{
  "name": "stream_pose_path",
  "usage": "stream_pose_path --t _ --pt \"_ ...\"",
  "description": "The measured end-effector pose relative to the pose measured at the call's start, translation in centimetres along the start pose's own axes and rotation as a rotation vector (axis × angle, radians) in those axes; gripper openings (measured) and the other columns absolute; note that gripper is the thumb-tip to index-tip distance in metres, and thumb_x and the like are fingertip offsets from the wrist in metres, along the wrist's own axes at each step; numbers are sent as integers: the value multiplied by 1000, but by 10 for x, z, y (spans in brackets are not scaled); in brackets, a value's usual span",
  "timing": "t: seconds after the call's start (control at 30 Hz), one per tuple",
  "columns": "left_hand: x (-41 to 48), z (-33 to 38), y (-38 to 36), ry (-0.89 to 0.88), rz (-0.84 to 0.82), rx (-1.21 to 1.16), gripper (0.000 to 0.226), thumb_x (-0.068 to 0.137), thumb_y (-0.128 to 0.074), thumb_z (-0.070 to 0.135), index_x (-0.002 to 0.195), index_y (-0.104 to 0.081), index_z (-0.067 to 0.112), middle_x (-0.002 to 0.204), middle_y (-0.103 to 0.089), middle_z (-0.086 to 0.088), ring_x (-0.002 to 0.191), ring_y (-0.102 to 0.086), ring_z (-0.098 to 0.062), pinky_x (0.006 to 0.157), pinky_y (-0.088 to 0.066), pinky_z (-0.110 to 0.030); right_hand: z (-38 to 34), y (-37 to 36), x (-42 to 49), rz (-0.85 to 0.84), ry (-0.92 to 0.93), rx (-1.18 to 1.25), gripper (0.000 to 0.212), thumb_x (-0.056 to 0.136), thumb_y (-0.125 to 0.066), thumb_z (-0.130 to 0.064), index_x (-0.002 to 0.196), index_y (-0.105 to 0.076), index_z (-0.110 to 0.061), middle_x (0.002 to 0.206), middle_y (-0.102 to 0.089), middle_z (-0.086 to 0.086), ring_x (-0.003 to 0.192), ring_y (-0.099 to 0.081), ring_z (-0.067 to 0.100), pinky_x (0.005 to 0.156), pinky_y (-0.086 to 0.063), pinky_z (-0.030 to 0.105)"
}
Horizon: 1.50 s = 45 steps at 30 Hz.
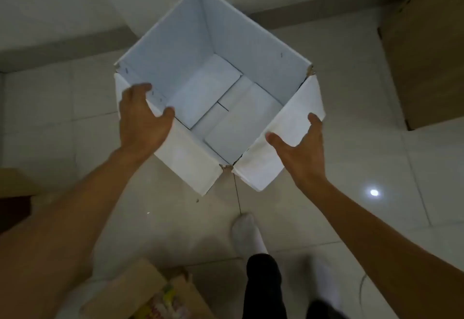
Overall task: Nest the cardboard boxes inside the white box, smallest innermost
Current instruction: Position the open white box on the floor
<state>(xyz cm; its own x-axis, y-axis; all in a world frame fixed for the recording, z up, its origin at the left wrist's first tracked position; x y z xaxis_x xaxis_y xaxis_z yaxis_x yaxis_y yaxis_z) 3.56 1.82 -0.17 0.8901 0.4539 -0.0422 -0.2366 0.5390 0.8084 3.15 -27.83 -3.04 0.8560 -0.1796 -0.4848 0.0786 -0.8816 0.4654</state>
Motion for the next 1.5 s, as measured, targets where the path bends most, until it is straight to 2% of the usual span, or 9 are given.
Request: stream_pose_path --t 0.2,0.37,0.43,0.5,0.7,0.93,1.07,1.2,1.5 --pt "64 -32 -41 46 56 100 71 78 -68 21 139 -33 8 145 -31 -19 133 -30 -32 101 -32 -33 22 -49 41 2 -157 21 102 76 -71 -44 149 -2 -27 160 -2 8 141 -26 34 106 -34 44" --pt "92 -66 -55 210 48 158 91 80 -65 17 148 -6 11 155 1 -25 142 -5 -40 109 -24 -48 27 -78 60 -24 -160 86 75 93 -46 -22 149 4 -26 149 -35 15 114 -54 29 98 -47 49" --pt "93 -80 -61 318 35 69 94 81 -58 10 149 6 16 157 -6 -18 142 -13 -36 112 -23 -46 24 -86 64 -13 -169 131 73 92 -38 -12 149 6 -25 115 -60 15 78 -57 17 73 -55 36" --pt "89 -84 -65 444 72 -78 94 80 -51 6 148 10 25 149 -32 -11 129 -39 -28 100 -42 -52 21 -86 71 9 -183 168 73 91 -35 -6 150 4 -23 77 -55 4 54 -47 9 51 -44 25" --pt "53 -74 -85 588 199 -269 92 81 -46 2 148 14 24 136 -48 -9 107 -54 -19 89 -52 -48 -2 -55 117 125 -31 -21 63 90 -37 -5 149 -16 -14 77 -44 -5 65 -50 16 76 -51 40" --pt "73 -79 -66 494 249 212 100 73 -66 32 149 -3 12 156 -2 -21 144 -2 -36 111 -12 -60 5 -44 110 76 -124 -58 74 84 -58 -19 144 -16 -26 97 -58 5 78 -59 24 77 -52 38" --pt "121 -81 -56 302 140 349 84 76 -64 31 144 -20 7 147 -29 -23 134 -25 -42 102 -30 -59 13 -60 109 92 -133 -118 52 94 -38 -14 142 -20 -20 71 -50 -1 66 -56 22 71 -52 42" --pt "134 -86 -49 213 141 519 39 94 -43 27 106 -52 -9 103 -58 -34 94 -55 -50 76 -45 -52 8 -58 136 181 -66 -259 43 93 -36 -9 136 -30 -8 74 -51 4 61 -49 20 65 -45 36" --pt "85 -96 -63 344 126 471 41 99 -36 30 98 -52 -8 91 -61 -34 83 -57 -49 66 -37 -42 -35 -28 212 124 237 -490 37 92 -42 -5 127 -40 5 97 -62 26 72 -55 31 63 -46 38"
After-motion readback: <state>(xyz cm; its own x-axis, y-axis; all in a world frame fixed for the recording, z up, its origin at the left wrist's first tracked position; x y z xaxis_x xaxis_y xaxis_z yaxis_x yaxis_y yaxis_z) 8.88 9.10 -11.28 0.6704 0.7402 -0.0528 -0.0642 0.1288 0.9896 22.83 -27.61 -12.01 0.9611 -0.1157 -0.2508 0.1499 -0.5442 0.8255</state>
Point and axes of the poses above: each hand's wrist, its own x-axis towards the middle knuckle, its own y-axis out of the back of the hand, z = x × y, the point moved 4 cm from there along x, towards the middle knuckle
